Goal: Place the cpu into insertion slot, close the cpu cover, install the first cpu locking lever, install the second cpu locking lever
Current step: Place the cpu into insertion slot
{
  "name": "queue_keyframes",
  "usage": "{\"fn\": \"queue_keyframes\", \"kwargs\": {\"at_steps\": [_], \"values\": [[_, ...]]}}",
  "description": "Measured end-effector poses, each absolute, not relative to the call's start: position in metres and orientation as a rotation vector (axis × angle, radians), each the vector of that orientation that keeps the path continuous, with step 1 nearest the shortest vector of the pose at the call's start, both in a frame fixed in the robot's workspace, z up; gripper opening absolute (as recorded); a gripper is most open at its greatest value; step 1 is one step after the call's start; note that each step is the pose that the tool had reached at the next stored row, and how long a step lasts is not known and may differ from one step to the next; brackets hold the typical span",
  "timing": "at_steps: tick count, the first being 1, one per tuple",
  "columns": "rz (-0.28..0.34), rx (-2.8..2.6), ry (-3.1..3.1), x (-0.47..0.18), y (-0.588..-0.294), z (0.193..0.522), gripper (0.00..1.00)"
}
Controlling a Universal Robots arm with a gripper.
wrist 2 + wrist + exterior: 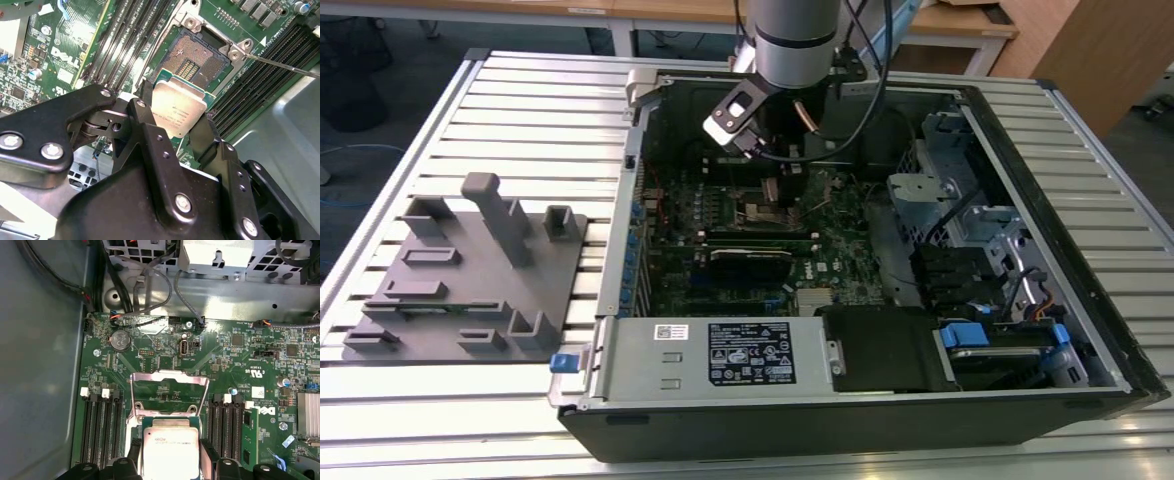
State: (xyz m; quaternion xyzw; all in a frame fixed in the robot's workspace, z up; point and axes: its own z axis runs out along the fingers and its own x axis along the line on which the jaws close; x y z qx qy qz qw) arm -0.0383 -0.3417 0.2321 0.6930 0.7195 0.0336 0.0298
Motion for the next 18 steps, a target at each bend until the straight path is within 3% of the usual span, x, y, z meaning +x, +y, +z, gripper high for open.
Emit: {"fn": "queue_keyframes", "kwargs": {"at_steps": [18], "values": [[0.104, 2.137, 2.219, -0.053, -0.342, 0.222, 0.54]]}}
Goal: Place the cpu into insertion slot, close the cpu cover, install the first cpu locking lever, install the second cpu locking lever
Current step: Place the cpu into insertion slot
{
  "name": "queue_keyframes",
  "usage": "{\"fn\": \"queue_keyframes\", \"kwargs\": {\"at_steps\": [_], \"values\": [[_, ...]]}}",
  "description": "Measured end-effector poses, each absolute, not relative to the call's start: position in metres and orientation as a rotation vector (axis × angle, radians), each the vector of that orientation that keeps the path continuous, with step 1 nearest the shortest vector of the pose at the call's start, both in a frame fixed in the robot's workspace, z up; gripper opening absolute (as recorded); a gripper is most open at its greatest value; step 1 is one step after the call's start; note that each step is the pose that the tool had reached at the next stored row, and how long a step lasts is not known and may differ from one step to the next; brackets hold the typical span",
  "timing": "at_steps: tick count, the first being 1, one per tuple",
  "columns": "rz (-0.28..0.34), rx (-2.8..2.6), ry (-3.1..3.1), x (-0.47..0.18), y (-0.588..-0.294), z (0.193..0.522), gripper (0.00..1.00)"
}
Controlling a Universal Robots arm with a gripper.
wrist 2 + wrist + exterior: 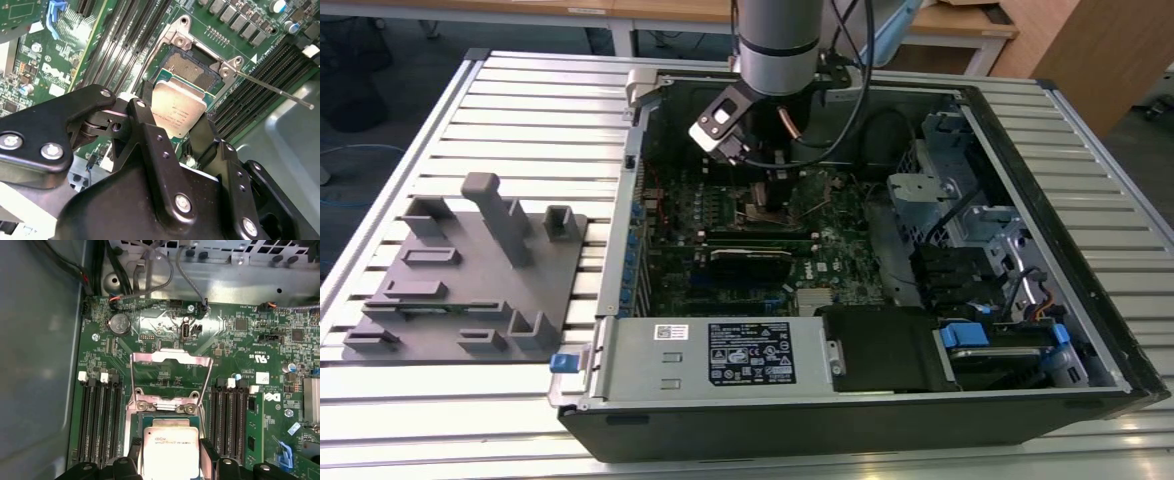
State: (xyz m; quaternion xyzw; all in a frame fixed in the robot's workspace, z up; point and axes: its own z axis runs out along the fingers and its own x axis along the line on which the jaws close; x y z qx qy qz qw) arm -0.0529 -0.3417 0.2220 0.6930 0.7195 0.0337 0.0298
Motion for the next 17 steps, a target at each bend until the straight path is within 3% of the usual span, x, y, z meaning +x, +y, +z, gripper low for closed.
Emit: {"fn": "queue_keyframes", "kwargs": {"at_steps": [17], "values": [[0.104, 2.137, 2.219, -0.0562, -0.3416, 0.2112, 0.54]]}}
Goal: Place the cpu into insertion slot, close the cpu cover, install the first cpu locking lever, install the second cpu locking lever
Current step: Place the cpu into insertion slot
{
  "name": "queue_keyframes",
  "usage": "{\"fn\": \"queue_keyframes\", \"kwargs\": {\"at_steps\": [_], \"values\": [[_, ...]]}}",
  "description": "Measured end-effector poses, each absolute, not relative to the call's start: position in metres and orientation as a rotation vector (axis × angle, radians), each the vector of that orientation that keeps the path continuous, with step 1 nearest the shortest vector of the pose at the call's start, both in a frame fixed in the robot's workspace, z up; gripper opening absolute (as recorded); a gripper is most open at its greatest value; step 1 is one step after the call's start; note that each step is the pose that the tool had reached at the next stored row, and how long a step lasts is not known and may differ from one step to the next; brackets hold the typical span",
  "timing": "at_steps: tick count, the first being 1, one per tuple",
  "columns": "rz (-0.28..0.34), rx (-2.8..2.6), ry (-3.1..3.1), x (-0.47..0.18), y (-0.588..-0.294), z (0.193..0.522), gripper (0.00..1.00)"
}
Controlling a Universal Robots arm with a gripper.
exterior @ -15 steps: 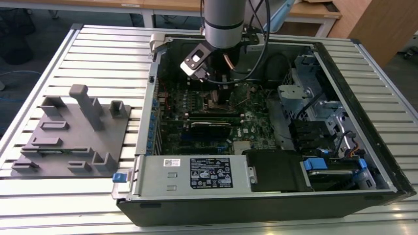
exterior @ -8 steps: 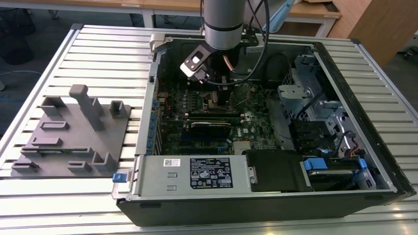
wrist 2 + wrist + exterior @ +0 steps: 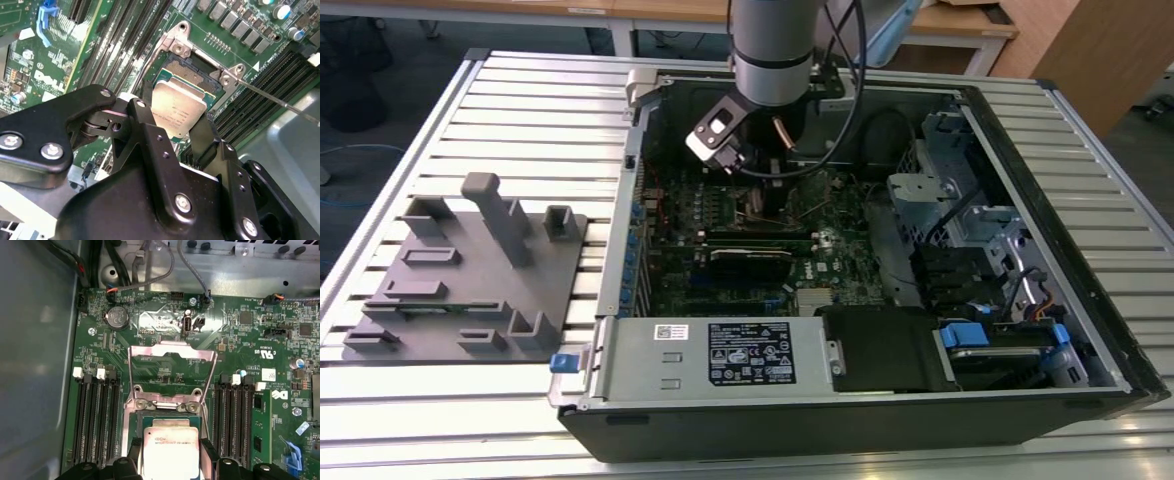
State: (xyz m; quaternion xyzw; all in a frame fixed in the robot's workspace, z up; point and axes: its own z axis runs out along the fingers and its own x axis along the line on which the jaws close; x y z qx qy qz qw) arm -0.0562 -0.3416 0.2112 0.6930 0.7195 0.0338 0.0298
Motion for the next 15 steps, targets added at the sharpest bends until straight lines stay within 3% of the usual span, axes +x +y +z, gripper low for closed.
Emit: {"fn": "queue_keyframes", "kwargs": {"at_steps": [15], "values": [[0.104, 2.138, 2.217, -0.0586, -0.3376, 0.2011, 0.54]]}}
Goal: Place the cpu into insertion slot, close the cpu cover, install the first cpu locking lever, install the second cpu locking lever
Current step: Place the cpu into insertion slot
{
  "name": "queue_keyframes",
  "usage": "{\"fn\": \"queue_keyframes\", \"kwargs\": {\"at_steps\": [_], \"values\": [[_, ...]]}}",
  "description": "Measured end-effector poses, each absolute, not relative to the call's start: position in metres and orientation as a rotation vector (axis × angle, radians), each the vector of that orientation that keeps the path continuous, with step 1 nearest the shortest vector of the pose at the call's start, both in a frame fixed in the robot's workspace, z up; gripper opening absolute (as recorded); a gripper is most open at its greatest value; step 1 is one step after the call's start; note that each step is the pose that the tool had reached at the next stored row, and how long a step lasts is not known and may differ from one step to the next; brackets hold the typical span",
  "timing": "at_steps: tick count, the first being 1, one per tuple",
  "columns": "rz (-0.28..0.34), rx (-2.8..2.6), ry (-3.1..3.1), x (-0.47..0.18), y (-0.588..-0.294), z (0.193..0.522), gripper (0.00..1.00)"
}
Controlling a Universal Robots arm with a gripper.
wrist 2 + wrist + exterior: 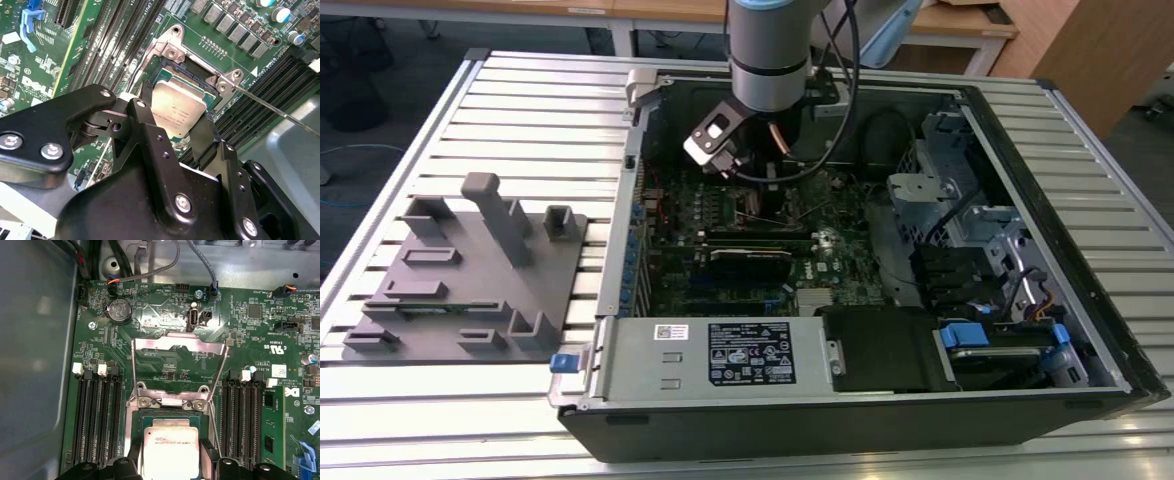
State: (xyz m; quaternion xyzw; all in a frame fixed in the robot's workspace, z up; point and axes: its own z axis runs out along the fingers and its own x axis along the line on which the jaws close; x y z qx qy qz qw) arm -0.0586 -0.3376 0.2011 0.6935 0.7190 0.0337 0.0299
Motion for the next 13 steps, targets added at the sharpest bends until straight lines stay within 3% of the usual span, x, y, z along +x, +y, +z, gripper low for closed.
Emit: {"fn": "queue_keyframes", "kwargs": {"at_steps": [13], "values": [[0.104, 2.141, 2.215, -0.0595, -0.3362, 0.1951, 0.54]]}}
